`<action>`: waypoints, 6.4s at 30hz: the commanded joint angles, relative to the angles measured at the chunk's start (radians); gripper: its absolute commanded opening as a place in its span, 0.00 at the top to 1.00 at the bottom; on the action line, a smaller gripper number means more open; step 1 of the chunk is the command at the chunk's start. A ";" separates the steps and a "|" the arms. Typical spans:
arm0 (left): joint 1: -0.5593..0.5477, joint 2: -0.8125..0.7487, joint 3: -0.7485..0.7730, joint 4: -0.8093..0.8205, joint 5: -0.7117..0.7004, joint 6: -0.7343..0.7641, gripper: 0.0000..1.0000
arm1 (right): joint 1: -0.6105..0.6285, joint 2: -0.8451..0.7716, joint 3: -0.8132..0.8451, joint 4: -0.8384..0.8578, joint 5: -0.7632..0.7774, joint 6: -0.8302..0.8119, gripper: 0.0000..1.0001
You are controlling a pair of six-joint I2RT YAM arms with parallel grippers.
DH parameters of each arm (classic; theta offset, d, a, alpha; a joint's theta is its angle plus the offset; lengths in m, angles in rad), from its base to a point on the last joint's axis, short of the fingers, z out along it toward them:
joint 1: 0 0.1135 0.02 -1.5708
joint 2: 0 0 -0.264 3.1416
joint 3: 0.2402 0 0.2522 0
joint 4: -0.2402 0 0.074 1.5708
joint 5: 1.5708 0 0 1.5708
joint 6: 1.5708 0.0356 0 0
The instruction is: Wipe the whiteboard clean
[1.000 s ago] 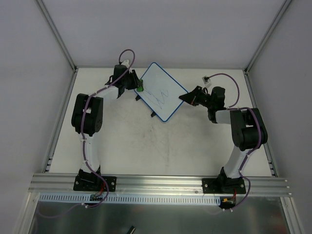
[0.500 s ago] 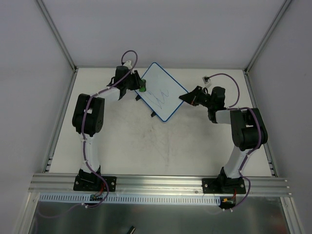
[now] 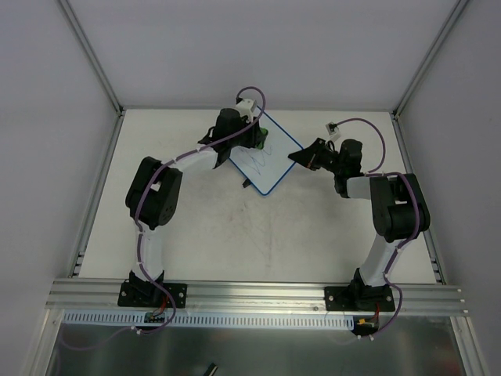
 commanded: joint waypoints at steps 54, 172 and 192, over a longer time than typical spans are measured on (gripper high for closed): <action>0.052 -0.012 -0.154 0.061 -0.110 -0.188 1.00 | 0.009 -0.018 0.041 0.118 -0.038 -0.002 1.00; 0.152 -0.013 -0.427 0.167 -0.055 -0.638 1.00 | -0.001 0.002 0.041 0.172 -0.056 0.049 1.00; -0.070 -0.069 -0.283 0.094 -0.170 -0.268 1.00 | -0.001 0.008 0.046 0.180 -0.056 0.058 1.00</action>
